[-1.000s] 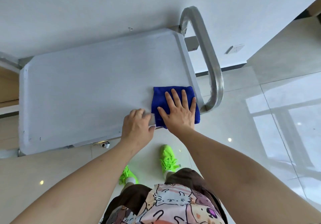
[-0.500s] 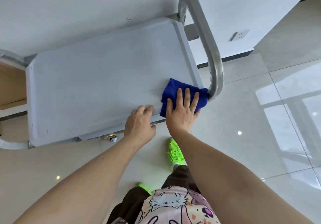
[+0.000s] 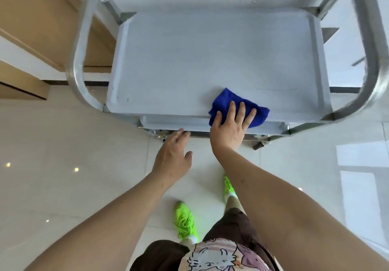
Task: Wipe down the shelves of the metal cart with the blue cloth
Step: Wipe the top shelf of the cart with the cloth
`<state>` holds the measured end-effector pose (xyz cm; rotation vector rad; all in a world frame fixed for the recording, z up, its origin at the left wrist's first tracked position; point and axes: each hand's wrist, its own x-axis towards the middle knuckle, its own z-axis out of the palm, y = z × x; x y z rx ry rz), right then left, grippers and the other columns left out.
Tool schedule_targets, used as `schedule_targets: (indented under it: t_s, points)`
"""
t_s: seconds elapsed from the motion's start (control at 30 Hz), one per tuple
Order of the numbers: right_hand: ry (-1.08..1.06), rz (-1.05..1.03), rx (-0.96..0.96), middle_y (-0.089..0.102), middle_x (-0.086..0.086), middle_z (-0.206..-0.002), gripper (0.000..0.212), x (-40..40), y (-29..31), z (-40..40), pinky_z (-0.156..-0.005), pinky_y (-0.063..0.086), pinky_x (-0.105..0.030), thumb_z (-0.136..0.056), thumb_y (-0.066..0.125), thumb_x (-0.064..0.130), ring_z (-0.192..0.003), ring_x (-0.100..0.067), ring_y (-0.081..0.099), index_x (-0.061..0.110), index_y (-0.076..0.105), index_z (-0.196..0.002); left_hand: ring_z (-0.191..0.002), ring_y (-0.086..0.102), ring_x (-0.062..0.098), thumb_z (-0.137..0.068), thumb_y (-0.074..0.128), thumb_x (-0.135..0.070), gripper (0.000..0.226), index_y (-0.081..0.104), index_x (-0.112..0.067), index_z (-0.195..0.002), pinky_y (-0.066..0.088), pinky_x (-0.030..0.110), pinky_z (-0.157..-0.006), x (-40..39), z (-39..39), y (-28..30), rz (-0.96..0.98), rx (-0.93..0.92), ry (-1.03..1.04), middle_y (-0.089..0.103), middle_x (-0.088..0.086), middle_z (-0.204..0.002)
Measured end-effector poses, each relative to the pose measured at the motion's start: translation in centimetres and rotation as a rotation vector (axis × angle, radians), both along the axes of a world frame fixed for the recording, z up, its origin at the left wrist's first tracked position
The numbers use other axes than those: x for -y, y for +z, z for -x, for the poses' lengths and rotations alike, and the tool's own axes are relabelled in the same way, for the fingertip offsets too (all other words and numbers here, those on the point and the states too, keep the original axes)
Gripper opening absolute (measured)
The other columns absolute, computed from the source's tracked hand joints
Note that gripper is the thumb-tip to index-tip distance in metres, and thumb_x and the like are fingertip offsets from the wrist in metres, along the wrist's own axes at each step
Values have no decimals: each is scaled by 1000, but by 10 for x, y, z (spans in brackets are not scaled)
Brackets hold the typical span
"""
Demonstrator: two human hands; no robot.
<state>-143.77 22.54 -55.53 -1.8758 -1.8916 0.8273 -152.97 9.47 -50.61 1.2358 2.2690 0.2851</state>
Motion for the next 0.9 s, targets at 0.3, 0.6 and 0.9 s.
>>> schedule_targets:
  t_s: [0.3, 0.6, 0.9]
  points:
    - [232, -18, 47, 20, 1, -166, 51, 73, -10, 116, -111, 39, -46, -105, 42, 35, -154, -30, -10, 25, 34, -155, -145, 23, 20, -92, 58, -23, 59, 38, -19, -147, 25, 30, -113, 109, 92, -11, -6, -52, 195, 30, 4, -158]
    - [319, -63, 146, 18, 5, -166, 49, 116, -18, 196, -114, 24, -65, -105, 44, 25, -153, -28, -11, 33, 33, -153, -146, 24, 24, -94, 55, -24, 57, 36, -17, -148, 27, 35, -115, 165, 136, -49, -15, -39, 266, 31, 7, -157]
    - [468, -212, 122, 35, 4, -158, 64, 149, -23, 245, -94, 38, -62, -91, 64, 10, -149, -32, 9, 34, 44, -147, -145, 26, 23, -94, 55, -24, 56, 39, -15, -147, 25, 33, -116, 188, 136, -96, 13, -11, 369, 33, 8, -156]
